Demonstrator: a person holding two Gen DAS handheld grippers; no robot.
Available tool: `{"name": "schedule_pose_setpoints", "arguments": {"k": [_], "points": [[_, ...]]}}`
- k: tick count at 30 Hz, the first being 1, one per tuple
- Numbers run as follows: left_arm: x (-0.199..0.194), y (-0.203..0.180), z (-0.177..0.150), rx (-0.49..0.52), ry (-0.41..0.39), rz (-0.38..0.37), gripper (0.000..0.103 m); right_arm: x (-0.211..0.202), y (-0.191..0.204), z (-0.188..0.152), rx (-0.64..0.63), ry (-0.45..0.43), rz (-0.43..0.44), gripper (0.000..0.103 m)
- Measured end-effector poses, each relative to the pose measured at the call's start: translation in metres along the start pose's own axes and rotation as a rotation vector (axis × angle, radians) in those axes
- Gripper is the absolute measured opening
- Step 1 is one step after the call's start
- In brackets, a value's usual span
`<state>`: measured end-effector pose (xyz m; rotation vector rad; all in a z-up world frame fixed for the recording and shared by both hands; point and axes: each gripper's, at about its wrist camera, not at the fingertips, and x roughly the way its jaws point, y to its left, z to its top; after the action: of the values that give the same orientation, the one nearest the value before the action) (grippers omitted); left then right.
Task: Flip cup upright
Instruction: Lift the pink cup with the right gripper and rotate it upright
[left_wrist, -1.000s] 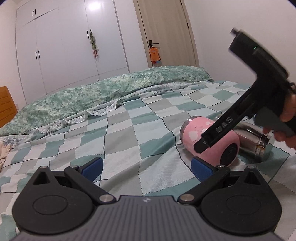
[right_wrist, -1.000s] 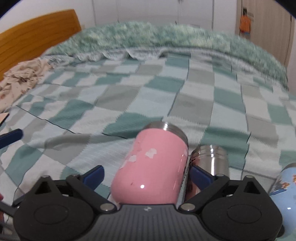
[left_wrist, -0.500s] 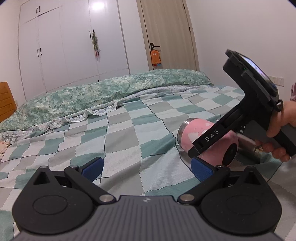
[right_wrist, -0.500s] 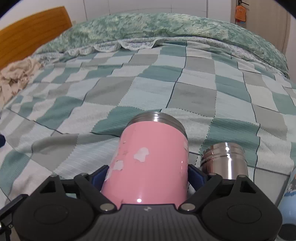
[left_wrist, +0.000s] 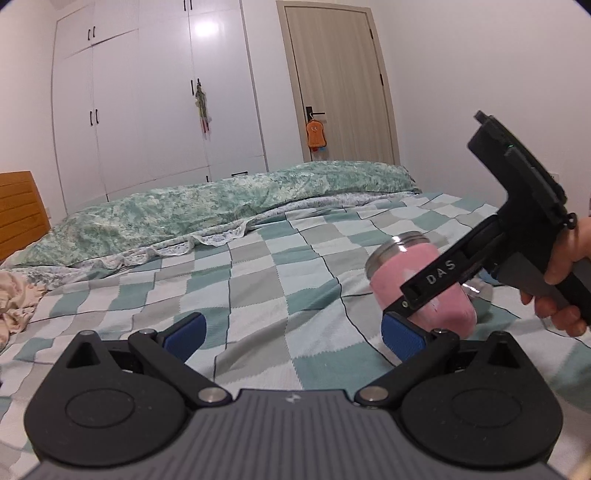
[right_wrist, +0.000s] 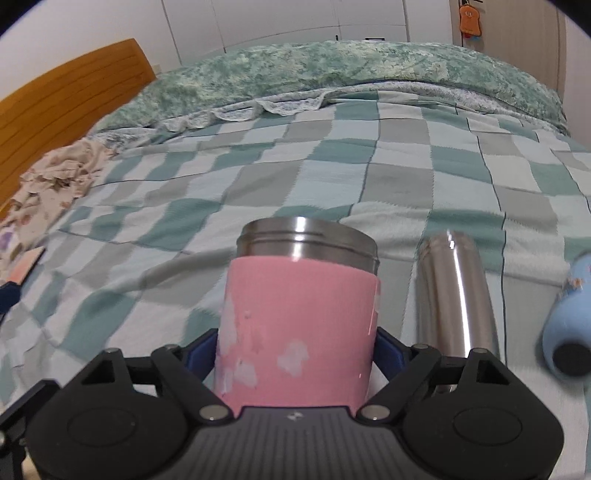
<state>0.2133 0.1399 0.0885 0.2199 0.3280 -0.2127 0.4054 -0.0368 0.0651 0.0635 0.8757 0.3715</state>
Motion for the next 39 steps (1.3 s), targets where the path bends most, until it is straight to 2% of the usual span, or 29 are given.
{"name": "schedule_pose_setpoints", "arguments": {"k": [7,12,16,20,33,39], "points": [[-0.062,-0.002,-0.015,0.003,0.006,0.009,0.103,-0.055,0.038,-0.052,-0.009,0.021,0.082,0.084],[-0.095,-0.003,-0.035,-0.001,0.045,0.009,0.103,-0.083,0.061,-0.092,-0.007,0.071,0.14,0.084],[-0.118,-0.001,-0.051,0.001,0.068,0.012,0.103,-0.09,0.067,-0.12,0.031,0.123,0.17,0.084],[-0.133,0.001,-0.06,-0.019,0.072,0.024,0.103,-0.078,0.075,-0.139,0.042,0.166,0.156,0.084],[-0.124,-0.009,-0.053,-0.06,0.072,0.063,0.103,-0.021,0.057,-0.121,0.145,0.182,0.183,0.083],[-0.112,-0.019,-0.049,-0.072,0.088,0.096,0.103,-0.013,0.057,-0.115,0.107,0.181,0.22,0.084]]}}
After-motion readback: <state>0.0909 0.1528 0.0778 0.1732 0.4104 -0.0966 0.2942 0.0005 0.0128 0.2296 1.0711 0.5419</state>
